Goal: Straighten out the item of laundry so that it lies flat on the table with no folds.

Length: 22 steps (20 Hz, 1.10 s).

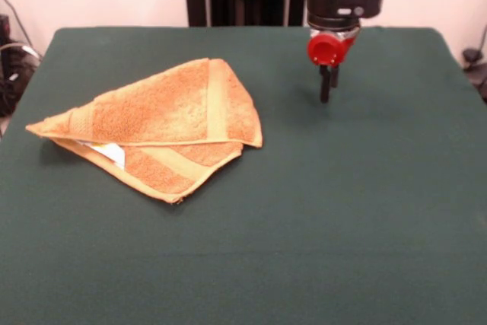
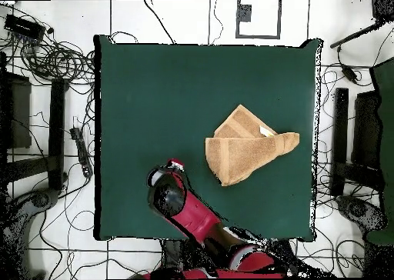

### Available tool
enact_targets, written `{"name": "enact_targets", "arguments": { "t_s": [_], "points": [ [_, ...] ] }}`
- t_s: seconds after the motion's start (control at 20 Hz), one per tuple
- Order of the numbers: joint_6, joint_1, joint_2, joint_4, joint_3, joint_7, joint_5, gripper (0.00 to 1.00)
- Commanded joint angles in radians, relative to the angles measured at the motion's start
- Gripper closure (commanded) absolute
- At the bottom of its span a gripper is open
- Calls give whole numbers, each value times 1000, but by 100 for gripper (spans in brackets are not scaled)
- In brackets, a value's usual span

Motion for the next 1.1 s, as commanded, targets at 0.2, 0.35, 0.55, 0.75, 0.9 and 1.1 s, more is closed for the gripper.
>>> {"name": "enact_targets", "arguments": {
  "t_s": [0.2,0.35,0.55,0.75,0.9,1.1],
  "points": [
    [320,142,-46,-77,-167,-66,9,0],
    [339,143,-44,-91,-179,-36,-25,0],
    [354,167,-33,-127,-192,5,-35,0],
    [409,200,-54,-145,-213,45,-27,0],
    [401,196,-47,-149,-205,52,-31,0],
    [330,144,1,-153,-161,37,-69,0]
  ]
}}
